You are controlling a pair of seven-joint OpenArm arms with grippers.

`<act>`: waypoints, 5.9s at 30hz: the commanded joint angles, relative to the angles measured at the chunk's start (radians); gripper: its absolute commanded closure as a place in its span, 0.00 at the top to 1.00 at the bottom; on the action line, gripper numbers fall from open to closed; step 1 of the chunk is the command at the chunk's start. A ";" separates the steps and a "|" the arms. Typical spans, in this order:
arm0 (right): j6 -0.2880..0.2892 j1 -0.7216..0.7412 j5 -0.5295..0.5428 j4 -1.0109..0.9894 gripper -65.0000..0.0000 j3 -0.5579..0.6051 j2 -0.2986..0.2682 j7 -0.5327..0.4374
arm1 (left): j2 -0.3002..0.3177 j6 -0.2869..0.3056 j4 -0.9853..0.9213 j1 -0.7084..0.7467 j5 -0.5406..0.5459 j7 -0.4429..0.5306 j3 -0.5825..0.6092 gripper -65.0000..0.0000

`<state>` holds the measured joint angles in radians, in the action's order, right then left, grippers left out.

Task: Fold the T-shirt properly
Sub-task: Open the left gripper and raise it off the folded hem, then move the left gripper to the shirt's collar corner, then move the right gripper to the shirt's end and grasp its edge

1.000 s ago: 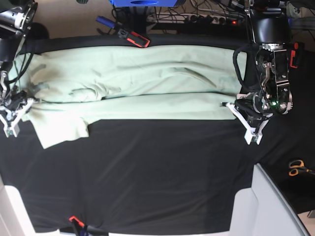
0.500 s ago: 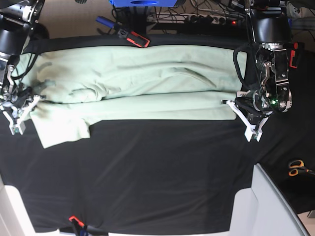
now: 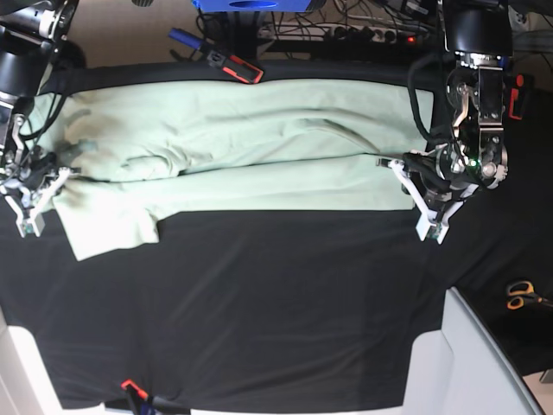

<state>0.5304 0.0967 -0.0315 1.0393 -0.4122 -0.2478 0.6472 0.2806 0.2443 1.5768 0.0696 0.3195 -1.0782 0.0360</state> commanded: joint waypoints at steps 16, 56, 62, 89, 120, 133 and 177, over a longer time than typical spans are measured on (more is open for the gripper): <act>-0.005 0.015 0.003 -0.026 0.00 -0.003 -0.012 -0.008 | 0.018 -0.001 0.115 0.160 -0.535 0.149 0.224 0.00; -0.008 0.018 0.005 -0.030 0.00 -0.004 0.006 -0.007 | 0.082 0.000 0.112 0.210 -0.978 0.292 0.361 0.09; -0.008 0.018 0.005 -0.030 0.00 -0.004 0.006 -0.007 | 0.092 0.002 0.167 0.235 -0.980 0.292 0.405 0.46; -0.006 0.001 0.006 0.075 0.33 -0.109 0.008 0.096 | 0.026 0.000 0.325 0.367 -0.972 0.183 0.169 0.00; 0.000 0.413 0.003 -0.571 0.66 0.128 -0.104 -0.284 | -0.014 0.000 0.325 0.471 -0.969 0.180 0.109 0.00; 0.001 0.420 0.008 -0.583 0.16 0.207 -0.077 -0.287 | -0.053 0.000 0.317 0.471 -0.969 0.183 0.026 0.00; 0.064 -0.263 0.009 0.674 0.00 0.209 0.083 0.230 | -0.048 0.002 0.267 0.465 -0.969 0.186 0.011 0.00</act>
<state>0.5934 -0.1711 -0.0299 1.6909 -0.2005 -0.1627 0.8902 0.2245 0.2592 1.8301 0.5331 -0.6312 -0.8936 0.0521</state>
